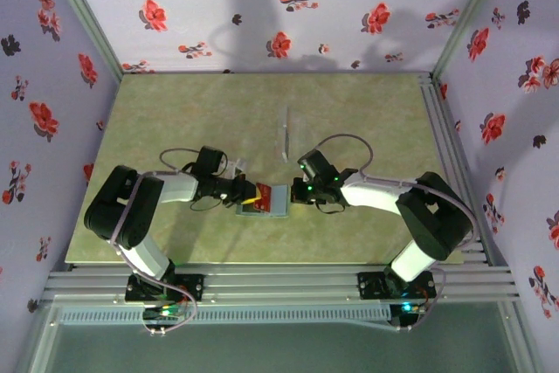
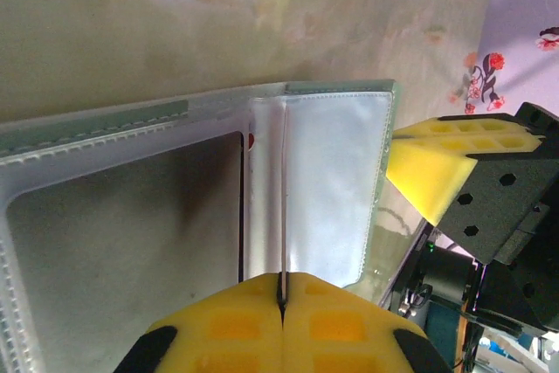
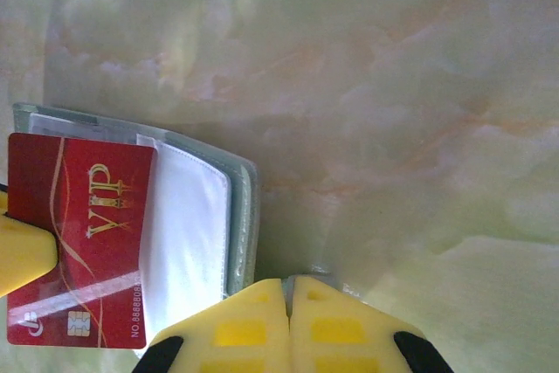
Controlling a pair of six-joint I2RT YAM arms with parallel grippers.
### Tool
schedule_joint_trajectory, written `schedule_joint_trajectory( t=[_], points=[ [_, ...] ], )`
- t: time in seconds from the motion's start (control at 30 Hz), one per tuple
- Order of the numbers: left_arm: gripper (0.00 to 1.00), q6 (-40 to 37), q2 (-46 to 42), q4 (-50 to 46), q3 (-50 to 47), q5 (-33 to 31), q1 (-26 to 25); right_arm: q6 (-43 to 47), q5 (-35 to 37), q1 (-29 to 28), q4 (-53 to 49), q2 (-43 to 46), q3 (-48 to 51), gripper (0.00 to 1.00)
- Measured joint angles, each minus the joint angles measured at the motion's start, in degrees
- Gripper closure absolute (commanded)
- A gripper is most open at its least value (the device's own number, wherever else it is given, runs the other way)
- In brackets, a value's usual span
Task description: Put the credit cards into the card holder
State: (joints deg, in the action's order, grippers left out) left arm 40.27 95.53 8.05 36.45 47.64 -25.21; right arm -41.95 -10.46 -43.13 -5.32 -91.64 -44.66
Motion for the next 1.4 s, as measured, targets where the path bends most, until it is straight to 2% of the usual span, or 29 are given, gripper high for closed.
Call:
schedule_joint_trajectory(
  t=[0.2, 0.43, 0.47, 0.57, 0.63, 0.77, 1.03, 1.17, 1.3, 1.4],
  points=[
    [1.0, 1.46, 0.04, 3.61, -1.33, 0.15, 0.0, 0.0, 0.0, -0.07, -0.59, -1.14, -1.16, 0.89],
    [1.0, 1.25, 0.11, 4.46, -1.9, 0.9, 0.13, 0.0, 0.22, -0.07, -0.81, -1.11, -1.18, 0.91],
    [1.0, 0.92, 0.07, 3.82, -1.9, 0.87, 0.17, 0.0, 0.22, -0.07, -1.01, -1.11, -1.29, 0.9],
    [1.0, 0.02, -0.74, 1.84, -1.9, 0.81, 0.33, -0.44, 0.22, -0.11, -1.53, -1.03, -1.49, 0.75],
    [1.0, -0.37, -1.64, 0.76, -1.9, 0.81, 0.35, -0.46, 0.2, -0.28, -2.29, -0.7, -1.49, 0.69],
    [1.0, -0.81, -2.01, -0.24, -1.9, 0.79, 0.37, -1.16, -0.46, -0.68, -3.26, 0.26, -1.57, 0.65],
    [1.0, -1.66, -1.73, -0.2, -1.9, 0.39, 0.44, -3.08, -1.86, -0.79, -5.38, -0.02, -2.4, 0.52],
    [1.0, -3.3, -1.73, -2.03, -1.4, 0.13, 0.87, -3.04, -1.75, -1.31, -6.73, -1.68, -4.39, 0.56],
    [1.0, -5.18, -1.64, -3.93, -0.68, -0.09, 1.57, -3.02, -1.68, -1.55, -6.69, -3.85, -4.94, 0.81],
    [1.0, -6.29, -0.76, -4.63, -0.09, -0.15, 1.97, -3.26, -0.98, -1.53, -7.08, -5.46, -5.07, 0.9]
  ],
)
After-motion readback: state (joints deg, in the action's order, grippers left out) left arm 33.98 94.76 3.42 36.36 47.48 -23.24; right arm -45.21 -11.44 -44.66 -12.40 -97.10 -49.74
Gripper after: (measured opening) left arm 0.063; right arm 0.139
